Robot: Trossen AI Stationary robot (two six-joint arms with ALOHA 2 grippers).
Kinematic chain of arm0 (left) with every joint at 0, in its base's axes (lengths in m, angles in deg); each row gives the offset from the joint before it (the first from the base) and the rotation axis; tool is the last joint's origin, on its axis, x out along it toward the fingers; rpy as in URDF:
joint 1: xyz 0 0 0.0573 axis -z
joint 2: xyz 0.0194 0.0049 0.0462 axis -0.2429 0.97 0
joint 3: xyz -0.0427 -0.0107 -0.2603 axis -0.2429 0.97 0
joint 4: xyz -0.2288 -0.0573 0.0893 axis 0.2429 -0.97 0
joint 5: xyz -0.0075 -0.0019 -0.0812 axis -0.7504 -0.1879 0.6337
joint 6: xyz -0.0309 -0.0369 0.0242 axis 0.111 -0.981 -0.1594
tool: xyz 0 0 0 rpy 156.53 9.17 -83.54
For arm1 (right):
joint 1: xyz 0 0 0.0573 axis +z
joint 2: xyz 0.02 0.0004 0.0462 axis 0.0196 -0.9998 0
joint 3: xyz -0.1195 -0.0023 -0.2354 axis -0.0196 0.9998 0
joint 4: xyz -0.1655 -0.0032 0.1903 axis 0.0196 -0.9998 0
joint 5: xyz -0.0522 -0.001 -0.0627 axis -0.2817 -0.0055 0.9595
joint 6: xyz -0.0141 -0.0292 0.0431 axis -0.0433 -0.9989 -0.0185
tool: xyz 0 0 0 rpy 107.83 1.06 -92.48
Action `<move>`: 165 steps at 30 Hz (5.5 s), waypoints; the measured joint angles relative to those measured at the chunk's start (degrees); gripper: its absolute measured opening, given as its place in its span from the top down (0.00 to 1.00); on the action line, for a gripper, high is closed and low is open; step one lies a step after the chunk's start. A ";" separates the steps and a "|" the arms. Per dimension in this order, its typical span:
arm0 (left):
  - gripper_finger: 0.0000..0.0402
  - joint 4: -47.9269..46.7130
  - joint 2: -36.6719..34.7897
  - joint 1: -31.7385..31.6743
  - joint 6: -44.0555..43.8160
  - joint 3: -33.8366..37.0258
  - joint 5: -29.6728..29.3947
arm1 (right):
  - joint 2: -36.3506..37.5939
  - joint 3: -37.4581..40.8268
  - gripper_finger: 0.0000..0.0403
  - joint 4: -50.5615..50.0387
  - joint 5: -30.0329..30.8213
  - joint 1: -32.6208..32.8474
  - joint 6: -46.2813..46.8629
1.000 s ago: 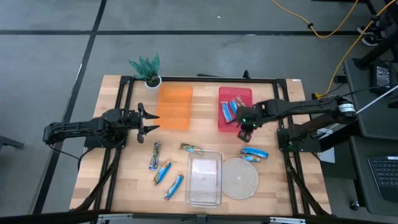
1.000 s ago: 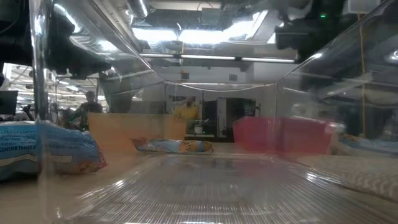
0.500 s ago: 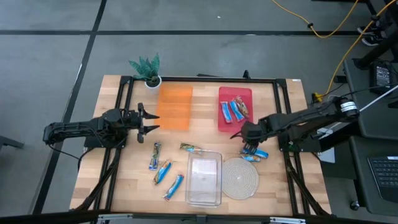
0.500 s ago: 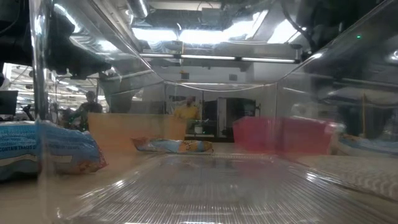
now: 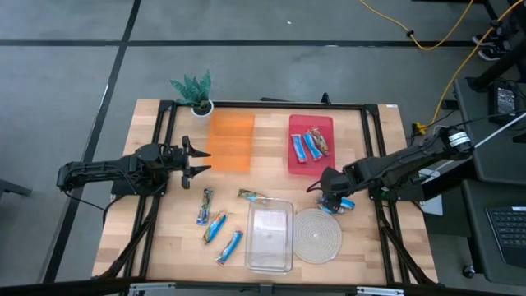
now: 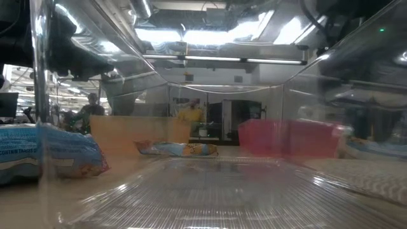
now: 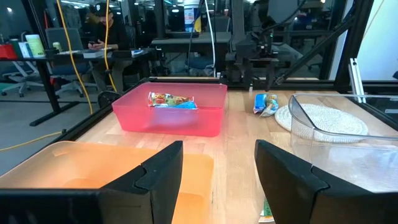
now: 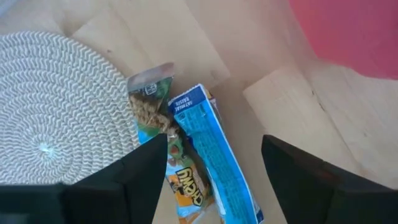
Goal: Pick and place Granola Bars by type
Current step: Put the blue granola bar into the transparent bin
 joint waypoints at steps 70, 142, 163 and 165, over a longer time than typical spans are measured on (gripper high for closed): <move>0.52 0.00 0.00 0.02 0.00 -0.02 0.00 | -0.07 -15.34 0.76 -1.11 8.25 6.96 -1.85; 0.52 0.07 0.02 0.00 0.00 -0.01 0.00 | -23.18 -10.99 0.87 12.40 1.71 -1.26 -18.82; 0.52 0.00 0.07 0.00 0.00 0.00 -0.01 | -17.11 -26.51 0.87 -11.53 11.41 5.74 -12.17; 0.52 0.07 0.07 0.00 -0.01 0.00 -0.02 | -17.03 -28.22 0.87 -12.88 11.49 6.37 -12.17</move>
